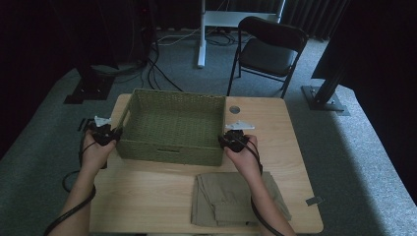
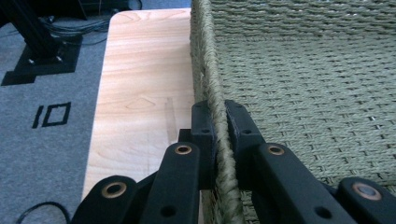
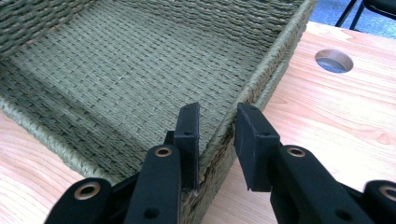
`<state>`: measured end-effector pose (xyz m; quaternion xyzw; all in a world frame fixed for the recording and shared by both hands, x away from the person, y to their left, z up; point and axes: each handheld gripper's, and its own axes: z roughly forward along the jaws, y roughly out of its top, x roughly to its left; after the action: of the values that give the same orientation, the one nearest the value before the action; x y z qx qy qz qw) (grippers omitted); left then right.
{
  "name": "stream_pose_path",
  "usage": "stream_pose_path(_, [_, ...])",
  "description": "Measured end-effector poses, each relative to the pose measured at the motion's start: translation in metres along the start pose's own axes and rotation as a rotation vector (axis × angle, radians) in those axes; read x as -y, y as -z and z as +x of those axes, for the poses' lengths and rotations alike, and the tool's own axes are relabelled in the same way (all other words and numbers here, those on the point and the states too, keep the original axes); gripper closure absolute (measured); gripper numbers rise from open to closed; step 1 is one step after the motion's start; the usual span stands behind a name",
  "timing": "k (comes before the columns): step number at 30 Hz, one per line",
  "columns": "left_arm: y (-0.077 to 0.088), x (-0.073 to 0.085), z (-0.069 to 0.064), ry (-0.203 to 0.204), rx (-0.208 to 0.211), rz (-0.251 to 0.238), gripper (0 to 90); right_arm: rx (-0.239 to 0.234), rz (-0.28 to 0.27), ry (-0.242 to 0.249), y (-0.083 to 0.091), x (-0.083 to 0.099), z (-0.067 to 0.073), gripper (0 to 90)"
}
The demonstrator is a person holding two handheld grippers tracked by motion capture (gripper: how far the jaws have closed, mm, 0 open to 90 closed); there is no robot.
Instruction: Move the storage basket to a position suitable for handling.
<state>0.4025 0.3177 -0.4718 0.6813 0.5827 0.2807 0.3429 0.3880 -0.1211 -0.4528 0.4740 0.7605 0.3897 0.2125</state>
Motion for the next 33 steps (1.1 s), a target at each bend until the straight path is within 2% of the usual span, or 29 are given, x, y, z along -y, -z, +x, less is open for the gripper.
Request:
stream_pose_path(6, [0.01,0.009,-0.01,0.017,0.022,-0.003,83.9,0.015,0.004,-0.02,0.004,0.001,-0.009,74.3])
stream_pose_path(16, [0.011,0.011,-0.026,0.023,0.032,-0.012,83.4,0.019,0.0,-0.021,0.012,0.007,-0.02,74.5])
stream_pose_path(23, [0.01,0.01,-0.042,0.003,0.045,-0.003,83.1,0.029,0.007,-0.013,0.021,0.012,-0.033,74.7])
stream_pose_path(30, [0.011,0.011,-0.056,-0.002,0.073,0.002,82.6,0.021,0.001,-0.057,0.028,0.018,-0.05,75.6])
stream_pose_path(33, [0.012,0.01,-0.06,-0.017,0.073,0.011,82.3,0.014,-0.005,-0.068,0.03,0.02,-0.054,75.6])
